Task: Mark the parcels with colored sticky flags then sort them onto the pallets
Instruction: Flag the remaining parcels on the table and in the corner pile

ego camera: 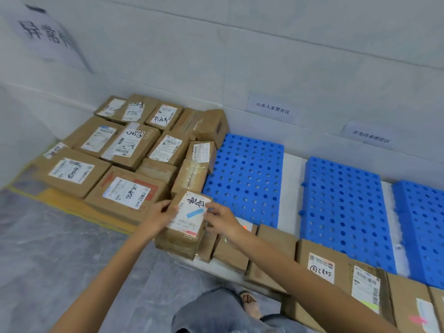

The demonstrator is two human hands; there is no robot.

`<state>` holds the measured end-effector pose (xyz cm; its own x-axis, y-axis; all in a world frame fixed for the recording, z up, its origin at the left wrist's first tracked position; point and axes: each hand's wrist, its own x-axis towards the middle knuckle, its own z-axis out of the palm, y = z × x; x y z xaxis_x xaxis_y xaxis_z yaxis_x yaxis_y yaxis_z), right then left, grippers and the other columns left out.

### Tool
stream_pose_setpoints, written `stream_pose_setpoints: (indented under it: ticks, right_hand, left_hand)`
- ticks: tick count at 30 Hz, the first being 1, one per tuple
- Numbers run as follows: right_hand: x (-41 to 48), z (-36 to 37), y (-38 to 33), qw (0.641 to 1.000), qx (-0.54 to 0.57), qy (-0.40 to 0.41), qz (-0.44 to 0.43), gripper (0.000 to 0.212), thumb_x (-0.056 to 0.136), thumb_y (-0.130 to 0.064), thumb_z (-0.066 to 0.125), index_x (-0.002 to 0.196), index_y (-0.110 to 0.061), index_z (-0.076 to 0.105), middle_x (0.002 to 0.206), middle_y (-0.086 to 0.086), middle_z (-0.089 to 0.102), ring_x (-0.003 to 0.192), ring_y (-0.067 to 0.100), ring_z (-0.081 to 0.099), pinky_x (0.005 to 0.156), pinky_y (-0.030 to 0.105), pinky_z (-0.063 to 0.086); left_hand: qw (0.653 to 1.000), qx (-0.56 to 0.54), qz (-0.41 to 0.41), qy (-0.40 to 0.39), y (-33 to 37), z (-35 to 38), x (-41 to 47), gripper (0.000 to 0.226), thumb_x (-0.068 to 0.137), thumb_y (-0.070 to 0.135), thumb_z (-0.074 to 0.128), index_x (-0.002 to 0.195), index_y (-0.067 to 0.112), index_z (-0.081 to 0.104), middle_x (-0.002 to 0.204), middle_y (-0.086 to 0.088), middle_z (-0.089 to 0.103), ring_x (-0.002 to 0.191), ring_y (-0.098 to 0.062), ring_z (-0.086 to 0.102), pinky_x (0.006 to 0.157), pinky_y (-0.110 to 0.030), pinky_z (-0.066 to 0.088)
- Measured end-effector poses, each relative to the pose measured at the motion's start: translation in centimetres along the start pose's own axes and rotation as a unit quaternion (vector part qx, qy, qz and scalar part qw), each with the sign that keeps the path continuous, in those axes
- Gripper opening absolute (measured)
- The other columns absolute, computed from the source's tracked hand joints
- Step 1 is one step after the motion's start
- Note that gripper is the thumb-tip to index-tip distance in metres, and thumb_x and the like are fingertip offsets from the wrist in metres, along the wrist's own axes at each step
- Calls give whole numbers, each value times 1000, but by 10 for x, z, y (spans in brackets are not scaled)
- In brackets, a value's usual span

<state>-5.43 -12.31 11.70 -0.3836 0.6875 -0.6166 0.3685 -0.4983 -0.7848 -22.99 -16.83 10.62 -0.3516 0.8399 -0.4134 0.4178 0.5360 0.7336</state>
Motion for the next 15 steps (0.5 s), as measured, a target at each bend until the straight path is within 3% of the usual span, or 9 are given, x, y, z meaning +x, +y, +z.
stream_pose_setpoints:
  ticks: [3, 6, 9, 12, 15]
  right_hand:
    - [17, 34, 0, 998, -11, -42, 52, 39, 97, -14, 48, 135, -10, 43, 131, 11, 50, 121, 25, 52, 99, 35, 47]
    - [36, 52, -1, 996, -18, -46, 73, 40, 96, -14, 48, 136, -9, 43, 131, 13, 52, 122, 28, 51, 102, 39, 44]
    - [52, 60, -6, 996, 16, -41, 80, 40, 97, -11, 46, 136, -6, 42, 134, 10, 49, 120, 24, 51, 101, 33, 45]
    - [64, 63, -9, 997, 3, -27, 72, 40, 97, -11, 47, 136, -7, 43, 135, 10, 50, 119, 23, 51, 101, 32, 44]
    - [71, 63, -6, 996, 8, -19, 85, 39, 96, -10, 46, 135, -6, 44, 135, 15, 48, 126, 29, 46, 107, 39, 38]
  left_hand:
    - [998, 48, -27, -16, -29, -19, 5, 31, 97, 21, 50, 121, 4, 57, 107, -13, 65, 89, -19, 57, 76, -30, 45]
    - [993, 113, -37, -2, -45, -20, 18, 30, 98, 20, 46, 120, 1, 56, 116, -18, 61, 97, -24, 55, 82, -32, 41]
    - [989, 137, -51, 25, -49, -18, 33, 34, 100, 17, 41, 128, 0, 48, 126, -20, 55, 115, -31, 51, 92, -35, 38]
    - [988, 139, -50, 36, -49, -17, 40, 36, 100, 18, 40, 131, 2, 44, 126, -18, 54, 116, -31, 51, 93, -36, 39]
    - [985, 161, -38, 54, -48, -13, 47, 30, 98, 17, 43, 124, 2, 48, 117, -18, 57, 105, -29, 54, 87, -34, 41]
